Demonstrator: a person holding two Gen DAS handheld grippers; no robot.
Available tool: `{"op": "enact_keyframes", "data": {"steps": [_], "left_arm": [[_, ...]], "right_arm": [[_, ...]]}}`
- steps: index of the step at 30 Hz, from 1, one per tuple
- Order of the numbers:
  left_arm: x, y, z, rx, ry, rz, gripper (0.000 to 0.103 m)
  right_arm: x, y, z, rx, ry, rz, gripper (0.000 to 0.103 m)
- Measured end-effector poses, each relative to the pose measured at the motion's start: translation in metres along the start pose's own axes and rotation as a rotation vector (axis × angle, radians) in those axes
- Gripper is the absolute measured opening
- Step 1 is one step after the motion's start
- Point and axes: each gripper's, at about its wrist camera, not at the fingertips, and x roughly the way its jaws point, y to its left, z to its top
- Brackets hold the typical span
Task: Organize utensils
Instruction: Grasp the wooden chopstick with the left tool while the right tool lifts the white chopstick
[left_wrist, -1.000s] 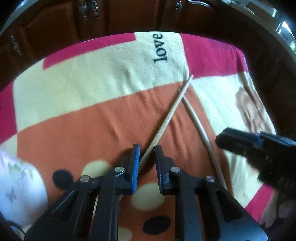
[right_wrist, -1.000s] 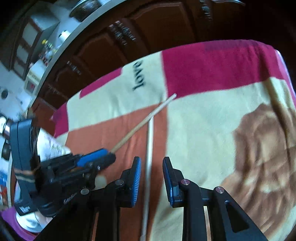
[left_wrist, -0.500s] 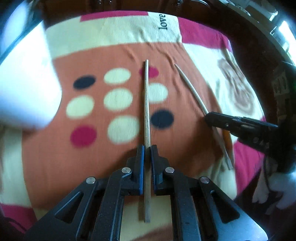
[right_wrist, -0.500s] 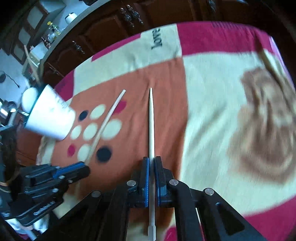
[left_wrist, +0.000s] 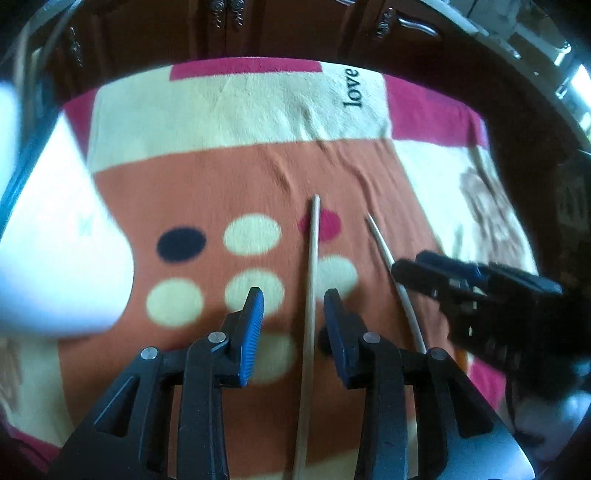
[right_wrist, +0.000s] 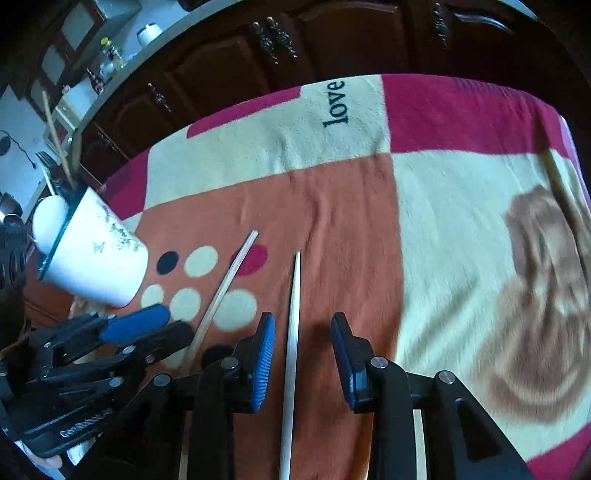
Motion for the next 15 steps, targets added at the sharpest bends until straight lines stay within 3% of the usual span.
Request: {"op": "enact_keyframes", "data": {"steps": [4, 5, 7, 8, 9, 12, 15], "left_arm": [[0.021, -0.010, 0.004, 0.043, 0.032, 0.070, 0.033], [0.019, -0.012, 0.004, 0.063, 0.005, 0.084, 0.032], [0.021, -0.015, 0.002, 0.088, 0.000, 0.097, 0.025], [0.020, -0.014, 0.001, 0.094, -0.002, 0.082, 0.009], [0.019, -0.012, 0.001, 0.088, 0.002, 0.067, 0.005], [0.005, -0.005, -0.003, 0.049, -0.001, -0.011, 0.005], [-0.026, -0.002, -0.013, 0.041, -0.057, -0.079, 0.005]], "right_arm": [[0.014, 0.004, 0.006, -0.054, 0.028, -0.028, 0.016], [0.015, 0.005, 0.006, -0.074, 0.022, -0.045, 0.011], [0.015, 0.006, 0.005, -0.101, 0.027, -0.063, 0.007], [0.014, 0.004, 0.004, -0.102, 0.027, -0.059, 0.007], [0.013, 0.003, 0.003, -0.098, 0.026, -0.052, 0.006], [-0.003, -0.005, -0.003, -0.044, -0.016, 0.017, 0.005], [-0.029, -0.009, -0.010, 0.001, -0.088, 0.088, 0.005]]}}
